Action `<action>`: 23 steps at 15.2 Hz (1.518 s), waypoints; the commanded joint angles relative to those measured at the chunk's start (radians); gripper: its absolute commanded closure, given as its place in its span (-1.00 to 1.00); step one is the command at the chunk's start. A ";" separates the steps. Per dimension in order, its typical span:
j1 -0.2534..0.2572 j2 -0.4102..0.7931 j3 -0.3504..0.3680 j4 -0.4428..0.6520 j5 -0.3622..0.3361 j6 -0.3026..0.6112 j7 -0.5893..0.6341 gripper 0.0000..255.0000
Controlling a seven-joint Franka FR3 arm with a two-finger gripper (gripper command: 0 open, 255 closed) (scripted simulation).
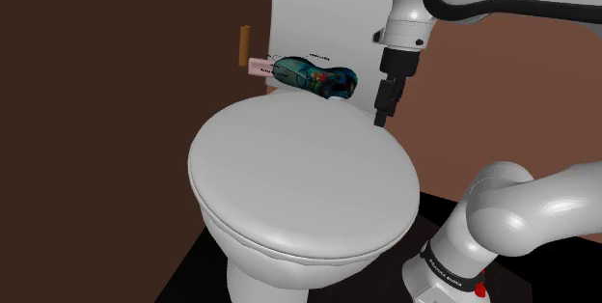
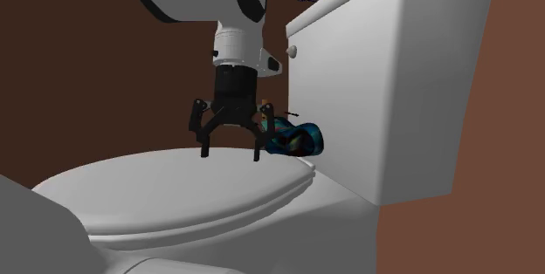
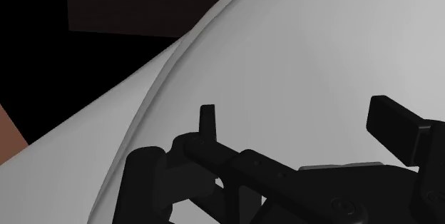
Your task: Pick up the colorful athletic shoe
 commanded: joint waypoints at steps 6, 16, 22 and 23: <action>0.001 0.165 -0.020 0.129 -0.043 0.081 -0.075 -1.00; 0.009 0.484 -0.041 0.461 -0.097 0.164 -0.206 -1.00; 0.014 0.677 -0.041 0.715 -0.117 0.163 -0.277 -1.00; 0.015 0.711 -0.040 0.763 -0.119 0.159 -0.288 -1.00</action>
